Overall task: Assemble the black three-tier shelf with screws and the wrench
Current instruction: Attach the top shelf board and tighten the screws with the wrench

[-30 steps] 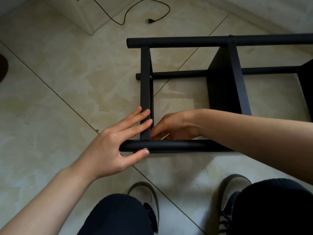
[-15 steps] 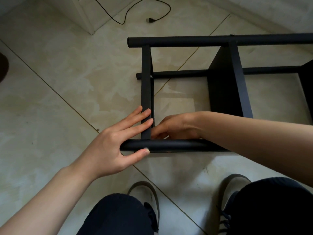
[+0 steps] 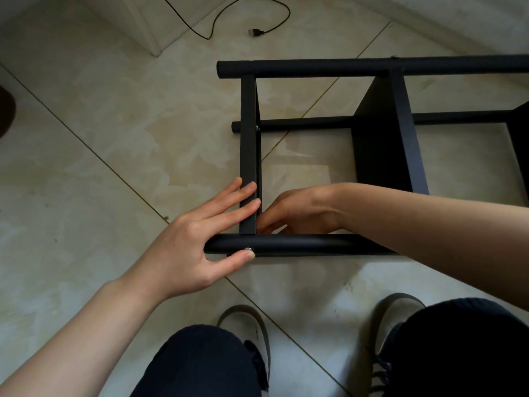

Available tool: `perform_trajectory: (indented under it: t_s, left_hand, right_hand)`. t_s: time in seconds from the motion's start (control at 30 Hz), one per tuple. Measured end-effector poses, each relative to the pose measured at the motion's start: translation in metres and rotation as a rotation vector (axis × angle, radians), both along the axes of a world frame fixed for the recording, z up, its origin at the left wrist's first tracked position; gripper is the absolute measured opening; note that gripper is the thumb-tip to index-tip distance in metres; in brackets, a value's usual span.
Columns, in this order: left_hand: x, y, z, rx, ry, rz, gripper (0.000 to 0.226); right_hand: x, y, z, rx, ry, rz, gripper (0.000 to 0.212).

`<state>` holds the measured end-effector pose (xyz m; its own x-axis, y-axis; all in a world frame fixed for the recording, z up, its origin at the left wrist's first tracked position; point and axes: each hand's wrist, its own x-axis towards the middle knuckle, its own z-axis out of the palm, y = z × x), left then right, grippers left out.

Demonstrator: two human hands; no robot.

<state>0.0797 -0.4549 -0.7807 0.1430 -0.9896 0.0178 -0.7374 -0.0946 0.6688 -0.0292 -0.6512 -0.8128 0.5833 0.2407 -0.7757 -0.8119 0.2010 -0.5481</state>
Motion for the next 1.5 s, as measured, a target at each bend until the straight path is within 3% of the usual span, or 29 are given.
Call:
perform_trajectory:
  t_s: [0.17,0.63,0.83,1.2,1.5]
  left_hand:
    - [0.0,0.0,0.0,-0.005,0.011,0.001,0.066]
    - [-0.001,0.0,0.002,-0.004,0.002,0.008,0.067]
    - [-0.002,0.0,0.001,-0.012,0.009,0.007,0.067]
    - [-0.002,0.0,-0.002,-0.027,0.031,0.015,0.066]
    - [-0.018,0.004,-0.004,-0.008,0.259,0.154,0.063]
  right_hand:
    - [-0.002,0.001,-0.001,-0.004,-0.002,0.005,0.022]
    - [0.0,0.005,0.005,-0.08,-0.014,0.004,0.014]
    - [-0.003,0.004,0.003,0.017,-0.018,-0.028,0.019]
    - [0.0,0.004,0.009,-0.029,-0.026,-0.026,0.012]
    - [-0.003,0.007,0.014,-0.098,-0.082,-0.022,0.012]
